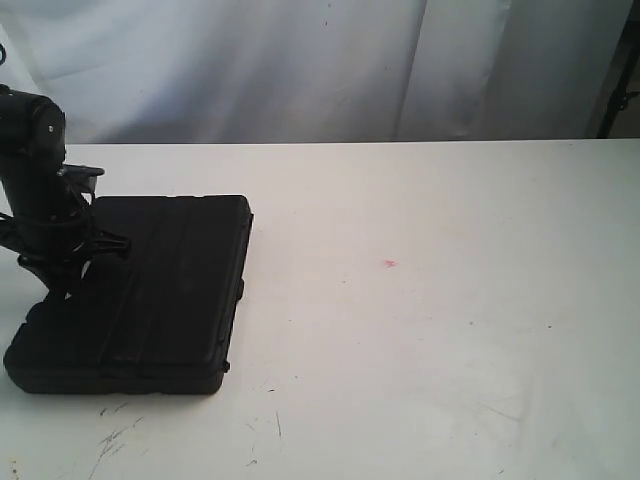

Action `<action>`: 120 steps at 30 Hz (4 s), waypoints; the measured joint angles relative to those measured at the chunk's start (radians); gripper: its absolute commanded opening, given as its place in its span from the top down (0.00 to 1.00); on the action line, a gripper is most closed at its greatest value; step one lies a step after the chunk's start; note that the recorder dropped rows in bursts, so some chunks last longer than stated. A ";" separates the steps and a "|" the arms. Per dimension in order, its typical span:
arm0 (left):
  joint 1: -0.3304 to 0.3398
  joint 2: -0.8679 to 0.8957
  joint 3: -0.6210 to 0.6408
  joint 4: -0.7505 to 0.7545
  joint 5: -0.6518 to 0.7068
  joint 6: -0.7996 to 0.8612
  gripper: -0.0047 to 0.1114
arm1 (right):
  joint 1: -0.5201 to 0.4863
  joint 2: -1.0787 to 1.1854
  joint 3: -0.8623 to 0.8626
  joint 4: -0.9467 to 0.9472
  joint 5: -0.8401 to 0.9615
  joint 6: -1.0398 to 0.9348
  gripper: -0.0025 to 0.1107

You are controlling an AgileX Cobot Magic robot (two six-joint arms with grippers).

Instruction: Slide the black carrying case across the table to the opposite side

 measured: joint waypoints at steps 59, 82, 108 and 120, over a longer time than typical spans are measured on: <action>0.018 -1.410 0.797 -0.290 -0.437 0.011 0.96 | 0.000 0.000 0.000 0.000 0.000 0.000 0.98; 0.018 -1.847 0.852 -0.176 -0.287 0.009 0.96 | 0.000 0.000 0.000 0.000 0.000 0.000 0.98; 0.097 -2.163 1.410 -0.153 -0.726 0.005 0.96 | 0.000 0.000 0.000 0.000 0.000 0.004 0.98; 0.060 -2.183 1.515 -0.173 -0.706 0.004 0.96 | 0.000 0.000 0.000 0.000 0.000 0.008 0.98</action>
